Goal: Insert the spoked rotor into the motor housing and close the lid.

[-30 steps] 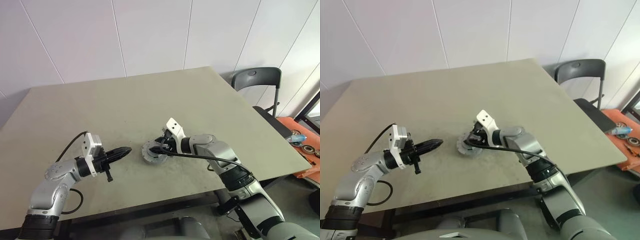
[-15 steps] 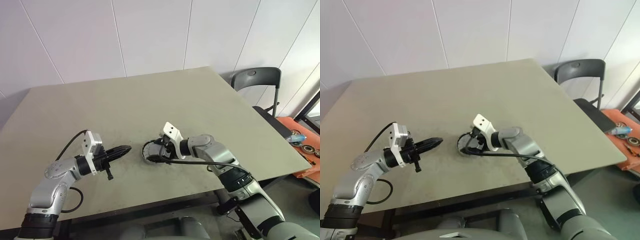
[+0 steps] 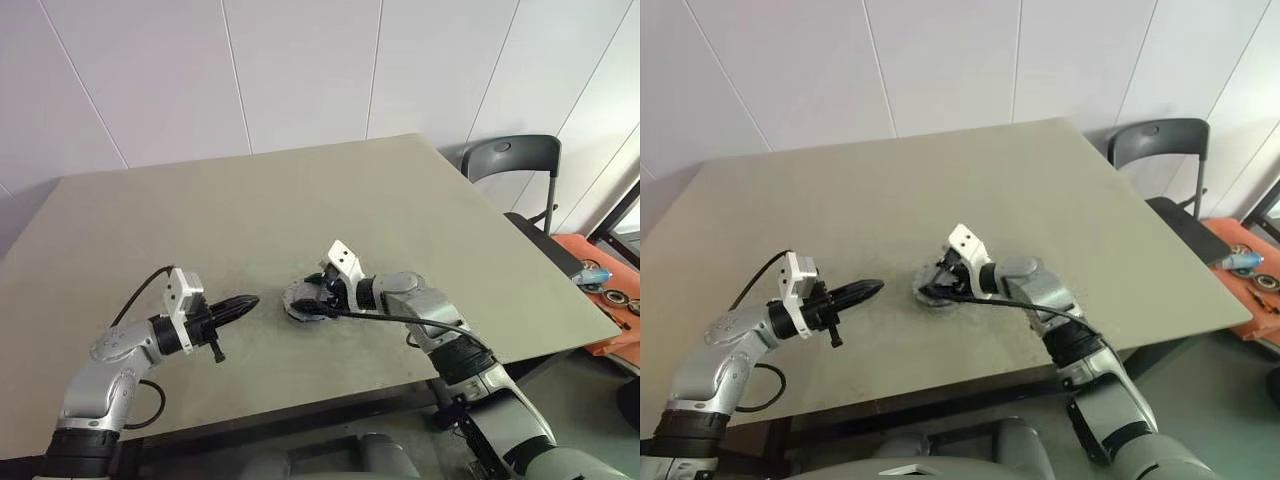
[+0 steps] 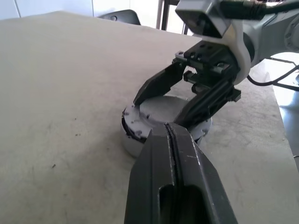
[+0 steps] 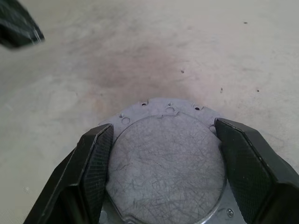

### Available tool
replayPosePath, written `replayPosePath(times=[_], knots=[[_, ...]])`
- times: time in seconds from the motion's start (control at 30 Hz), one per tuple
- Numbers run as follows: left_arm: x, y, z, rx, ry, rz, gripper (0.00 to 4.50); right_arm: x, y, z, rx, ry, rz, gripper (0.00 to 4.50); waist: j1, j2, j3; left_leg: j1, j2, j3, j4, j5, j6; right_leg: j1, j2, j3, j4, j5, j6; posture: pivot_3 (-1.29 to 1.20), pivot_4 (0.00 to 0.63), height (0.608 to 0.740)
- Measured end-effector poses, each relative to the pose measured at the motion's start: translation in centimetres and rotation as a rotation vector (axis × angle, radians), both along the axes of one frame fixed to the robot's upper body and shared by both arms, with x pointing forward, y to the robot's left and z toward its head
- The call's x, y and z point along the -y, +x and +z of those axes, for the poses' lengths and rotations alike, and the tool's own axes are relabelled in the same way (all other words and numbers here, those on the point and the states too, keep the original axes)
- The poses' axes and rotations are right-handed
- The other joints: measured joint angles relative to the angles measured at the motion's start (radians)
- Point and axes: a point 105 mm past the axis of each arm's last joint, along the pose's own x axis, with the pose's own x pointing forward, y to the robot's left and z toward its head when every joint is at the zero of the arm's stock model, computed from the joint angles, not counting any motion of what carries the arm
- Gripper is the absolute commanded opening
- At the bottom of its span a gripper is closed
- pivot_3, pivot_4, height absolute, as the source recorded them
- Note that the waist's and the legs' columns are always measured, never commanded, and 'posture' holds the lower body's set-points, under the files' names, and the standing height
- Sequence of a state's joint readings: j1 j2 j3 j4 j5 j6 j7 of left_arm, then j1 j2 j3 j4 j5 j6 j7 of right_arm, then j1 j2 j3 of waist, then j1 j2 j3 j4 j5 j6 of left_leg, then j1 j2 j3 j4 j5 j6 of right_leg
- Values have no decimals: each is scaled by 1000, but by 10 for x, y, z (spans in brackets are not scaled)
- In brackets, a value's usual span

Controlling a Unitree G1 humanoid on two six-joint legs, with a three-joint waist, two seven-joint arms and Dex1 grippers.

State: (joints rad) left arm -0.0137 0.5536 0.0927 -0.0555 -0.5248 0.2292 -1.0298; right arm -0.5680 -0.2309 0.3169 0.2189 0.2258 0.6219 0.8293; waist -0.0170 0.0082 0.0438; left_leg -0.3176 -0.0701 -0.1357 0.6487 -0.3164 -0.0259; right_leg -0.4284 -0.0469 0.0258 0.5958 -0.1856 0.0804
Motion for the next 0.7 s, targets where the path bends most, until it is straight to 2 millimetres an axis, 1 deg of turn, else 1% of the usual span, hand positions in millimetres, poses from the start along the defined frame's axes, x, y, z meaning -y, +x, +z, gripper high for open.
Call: replayPosePath(times=[0.13,0.27,0.43,0.7], knots=[[-3,-1,-9,-17,-2,16,0,-2,1,3,-12,31,-19,3120,1,0,0,-1,0,0,0,0,0,-1,0,0,-1,0,0,0,0,740],[-4,-1,-15,-22,8,23,0,0,3,2,4,15,-31,3120,2,0,0,-1,0,0,0,0,0,-1,-1,0,-1,0,0,0,0,740],[-2,-1,-13,-17,10,19,0,-1,3,-3,61,-46,-8,3120,2,0,0,-1,0,0,0,0,0,-1,-1,0,-1,0,0,0,0,740],[-1,0,-11,-8,18,26,0,1,3,-6,109,-81,13,3120,2,0,0,-1,0,0,0,0,0,0,-1,0,0,0,0,0,0,740]])
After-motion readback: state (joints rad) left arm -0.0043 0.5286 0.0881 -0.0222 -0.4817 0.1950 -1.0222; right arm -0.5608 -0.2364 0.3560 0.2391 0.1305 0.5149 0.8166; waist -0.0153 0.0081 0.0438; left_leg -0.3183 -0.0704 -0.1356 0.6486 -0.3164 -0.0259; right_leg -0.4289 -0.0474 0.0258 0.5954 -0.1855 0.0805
